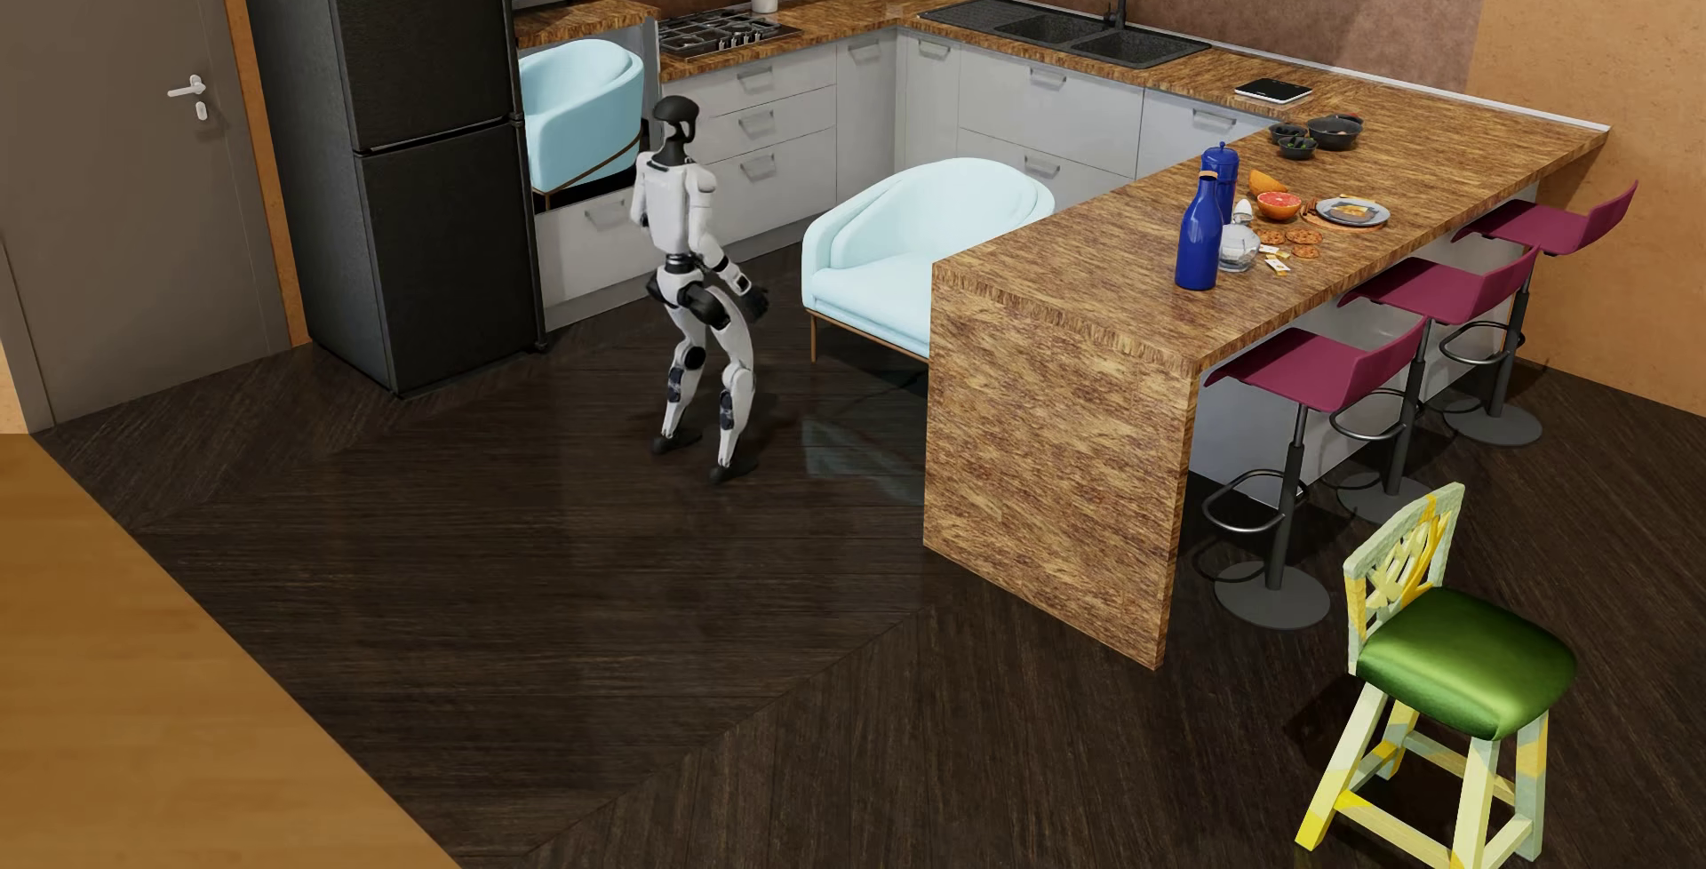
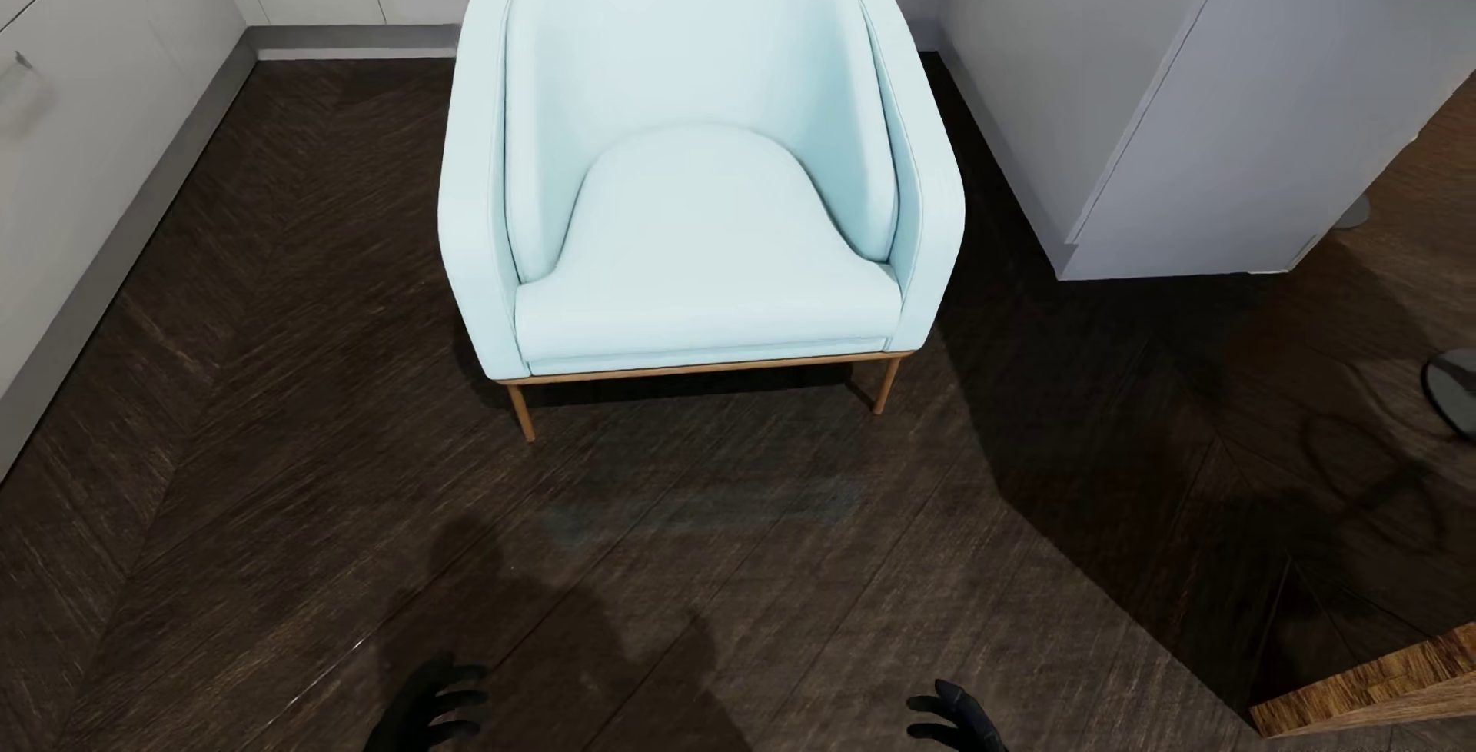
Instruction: Head to the light cyan armchair
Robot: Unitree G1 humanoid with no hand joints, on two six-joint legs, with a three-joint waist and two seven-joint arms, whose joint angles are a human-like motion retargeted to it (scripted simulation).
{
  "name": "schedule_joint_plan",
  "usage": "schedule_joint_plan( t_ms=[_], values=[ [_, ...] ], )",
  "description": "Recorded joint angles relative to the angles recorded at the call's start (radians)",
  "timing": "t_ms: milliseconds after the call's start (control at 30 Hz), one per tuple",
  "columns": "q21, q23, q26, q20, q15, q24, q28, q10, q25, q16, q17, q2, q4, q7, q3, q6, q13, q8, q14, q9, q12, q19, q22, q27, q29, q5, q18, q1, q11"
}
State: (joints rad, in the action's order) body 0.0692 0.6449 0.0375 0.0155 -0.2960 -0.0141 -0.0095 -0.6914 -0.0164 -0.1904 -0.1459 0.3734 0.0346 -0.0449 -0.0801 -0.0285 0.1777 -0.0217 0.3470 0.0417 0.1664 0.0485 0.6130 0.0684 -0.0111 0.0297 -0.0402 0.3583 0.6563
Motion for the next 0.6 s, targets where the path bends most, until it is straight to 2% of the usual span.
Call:
schedule_joint_plan(
  t_ms=[67,133,167,233,300,400,433,500,600],
  values=[
    [-0.029,-0.011,-0.019,0.017,-0.001,0.037,-0.033,-0.007,0.007,-0.012,0.007,0.008,-0.002,0.005,-0.003,0.004,0.035,-0.005,0.003,-0.019,-0.031,0.004,-0.016,0.007,-0.020,0.002,0.004,0.006,0.006],
    [-0.012,0.002,-0.045,0.017,-0.007,0.052,-0.049,-0.013,0.012,-0.008,0.012,0.004,-0.001,0.012,-0.015,0.005,0.028,-0.010,0.009,-0.021,-0.032,0.004,-0.023,0.041,-0.036,0.002,0.004,-0.002,0.017],
    [-0.011,-0.021,-0.044,0.032,-0.005,0.048,-0.050,-0.010,0.011,-0.002,0.016,0.008,0.000,0.012,-0.020,0.008,0.043,-0.008,0.007,-0.028,-0.018,0.003,-0.029,0.059,-0.043,0.002,0.003,0.000,0.015],
    [-0.016,0.021,-0.014,0.030,0.002,0.023,-0.045,0.001,0.003,0.024,-0.016,0.000,-0.004,0.005,-0.006,0.013,0.025,0.000,-0.005,-0.014,-0.033,0.002,-0.022,0.070,-0.046,0.008,0.002,-0.005,0.006],
    [-0.009,0.003,-0.005,0.040,0.008,0.006,-0.043,0.003,0.003,0.013,-0.017,0.010,-0.008,0.009,0.002,0.023,0.010,-0.005,-0.013,-0.003,-0.025,0.004,-0.021,0.062,-0.026,0.011,0.003,0.002,0.010],
    [-0.032,0.011,0.004,0.015,0.016,0.022,-0.047,0.009,0.009,-0.015,0.002,0.006,-0.010,0.004,0.016,0.037,-0.007,0.000,-0.021,0.002,-0.018,0.004,0.013,0.029,-0.006,0.013,0.003,0.001,0.001],
    [-0.002,-0.007,0.013,0.010,0.014,0.029,-0.041,0.006,0.014,-0.009,-0.008,0.011,-0.010,0.003,0.027,0.036,0.003,0.002,-0.020,-0.002,-0.014,0.004,-0.023,0.029,-0.008,0.014,0.002,0.006,0.005],
    [-0.004,-0.002,-0.008,0.014,0.012,0.026,-0.031,0.010,0.004,0.013,-0.003,0.014,-0.007,0.006,0.008,0.033,0.008,-0.001,-0.019,-0.016,0.009,0.001,-0.030,0.039,-0.026,0.011,-0.001,0.005,0.006],
    [-0.021,0.016,-0.003,0.035,0.018,0.022,-0.035,0.021,0.008,0.027,-0.029,0.011,0.000,0.009,0.009,0.025,0.030,-0.002,-0.023,-0.015,-0.039,-0.004,-0.022,0.051,-0.047,0.004,-0.005,-0.002,-0.003]
  ],
)
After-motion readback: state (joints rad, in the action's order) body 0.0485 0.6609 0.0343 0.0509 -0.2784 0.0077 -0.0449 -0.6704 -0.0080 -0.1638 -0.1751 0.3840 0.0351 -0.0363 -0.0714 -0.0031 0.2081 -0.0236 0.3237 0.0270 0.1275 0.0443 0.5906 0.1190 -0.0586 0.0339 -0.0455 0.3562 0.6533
